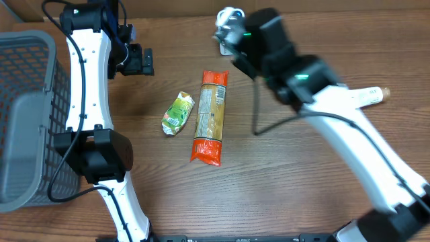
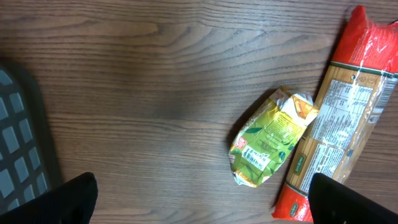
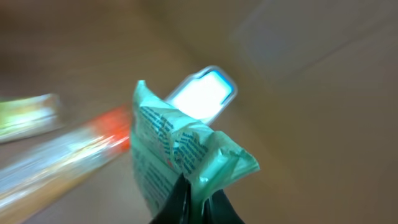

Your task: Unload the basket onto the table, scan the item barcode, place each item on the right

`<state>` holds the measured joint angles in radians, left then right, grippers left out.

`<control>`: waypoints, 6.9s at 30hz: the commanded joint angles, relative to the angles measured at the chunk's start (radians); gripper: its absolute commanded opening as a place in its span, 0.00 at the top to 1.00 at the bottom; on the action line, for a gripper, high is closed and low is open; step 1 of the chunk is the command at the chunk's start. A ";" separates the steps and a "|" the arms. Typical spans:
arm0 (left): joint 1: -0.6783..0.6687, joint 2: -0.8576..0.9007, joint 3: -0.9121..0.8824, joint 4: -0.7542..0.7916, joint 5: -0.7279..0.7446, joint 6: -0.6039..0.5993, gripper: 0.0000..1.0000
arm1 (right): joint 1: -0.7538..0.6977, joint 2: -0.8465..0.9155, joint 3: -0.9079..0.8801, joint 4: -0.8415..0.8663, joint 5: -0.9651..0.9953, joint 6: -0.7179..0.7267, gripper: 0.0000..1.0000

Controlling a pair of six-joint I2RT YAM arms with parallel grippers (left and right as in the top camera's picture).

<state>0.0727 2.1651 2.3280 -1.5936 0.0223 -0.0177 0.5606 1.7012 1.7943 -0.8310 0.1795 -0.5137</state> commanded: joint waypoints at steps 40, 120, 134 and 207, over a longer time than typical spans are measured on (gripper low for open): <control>-0.002 0.008 -0.003 0.002 -0.004 0.018 0.00 | -0.940 0.156 0.037 -0.376 -0.683 0.570 0.00; -0.002 0.008 -0.003 0.002 -0.004 0.018 0.00 | -0.356 0.453 -0.189 0.056 -0.383 0.893 0.10; -0.002 0.008 -0.003 0.002 -0.004 0.018 0.00 | -0.269 0.454 -0.191 0.100 -0.454 1.564 0.00; -0.002 0.008 -0.003 0.002 -0.004 0.018 0.01 | -0.121 0.657 -0.159 0.094 -0.125 1.618 0.50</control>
<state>0.0727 2.1651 2.3280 -1.5932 0.0216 -0.0177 0.4393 2.2471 1.6783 -0.7143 0.1078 1.2655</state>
